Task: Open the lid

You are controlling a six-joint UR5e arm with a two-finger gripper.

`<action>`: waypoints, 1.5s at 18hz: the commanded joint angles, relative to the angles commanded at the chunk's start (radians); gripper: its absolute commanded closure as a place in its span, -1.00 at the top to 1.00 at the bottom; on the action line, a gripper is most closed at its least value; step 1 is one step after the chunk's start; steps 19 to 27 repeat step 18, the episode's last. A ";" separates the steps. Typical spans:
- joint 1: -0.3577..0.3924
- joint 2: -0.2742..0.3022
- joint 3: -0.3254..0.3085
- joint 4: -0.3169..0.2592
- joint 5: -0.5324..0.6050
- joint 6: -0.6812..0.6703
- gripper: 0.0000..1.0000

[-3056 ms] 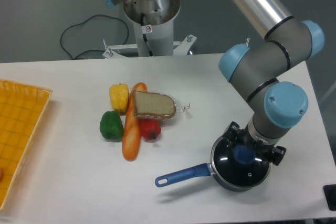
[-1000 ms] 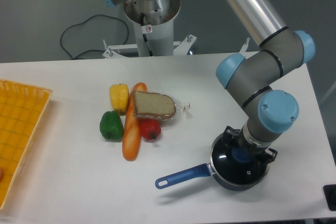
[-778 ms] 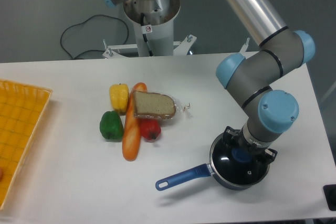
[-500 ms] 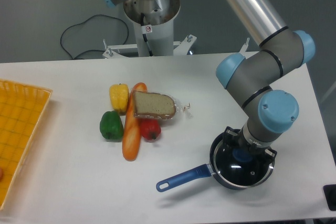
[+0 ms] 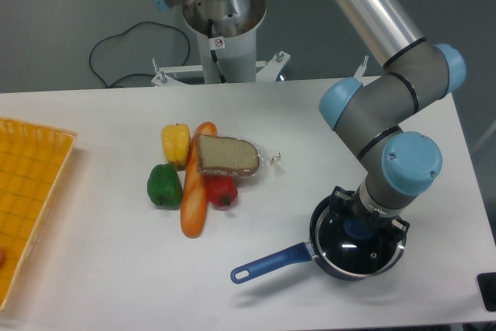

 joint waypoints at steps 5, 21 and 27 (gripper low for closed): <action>0.000 0.017 -0.008 -0.008 0.002 0.006 0.26; 0.009 0.049 -0.035 -0.044 0.002 0.012 0.26; 0.009 0.049 -0.035 -0.044 0.002 0.012 0.26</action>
